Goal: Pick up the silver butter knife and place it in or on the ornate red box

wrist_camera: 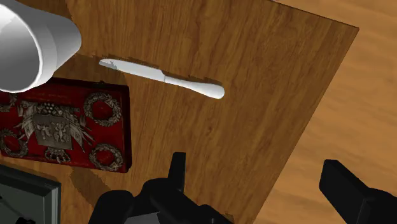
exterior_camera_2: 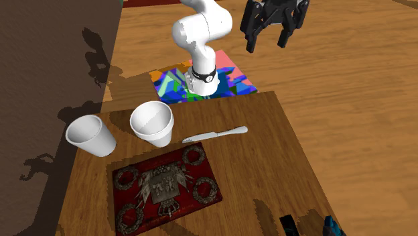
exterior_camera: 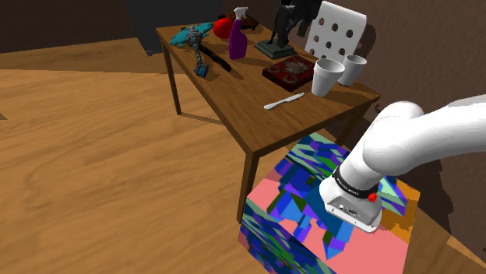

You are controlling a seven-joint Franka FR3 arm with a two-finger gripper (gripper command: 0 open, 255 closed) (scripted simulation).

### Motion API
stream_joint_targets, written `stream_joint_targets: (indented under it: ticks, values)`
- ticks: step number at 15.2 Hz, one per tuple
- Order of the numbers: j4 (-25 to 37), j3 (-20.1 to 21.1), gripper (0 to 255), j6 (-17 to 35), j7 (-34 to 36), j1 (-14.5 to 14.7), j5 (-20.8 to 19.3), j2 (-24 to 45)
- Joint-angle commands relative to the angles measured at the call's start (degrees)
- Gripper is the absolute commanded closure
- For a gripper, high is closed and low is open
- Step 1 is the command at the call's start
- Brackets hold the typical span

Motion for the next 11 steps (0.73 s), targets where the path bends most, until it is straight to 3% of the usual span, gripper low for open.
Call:
stream_joint_targets:
  ticks: [1,11]
  values:
    - [0.0,0.0,0,0.0,0.0,0.0,0.0,0.0]
    - [-15.7,-18.8,0,11.3,-40.4,7.6,-7.8,-3.1]
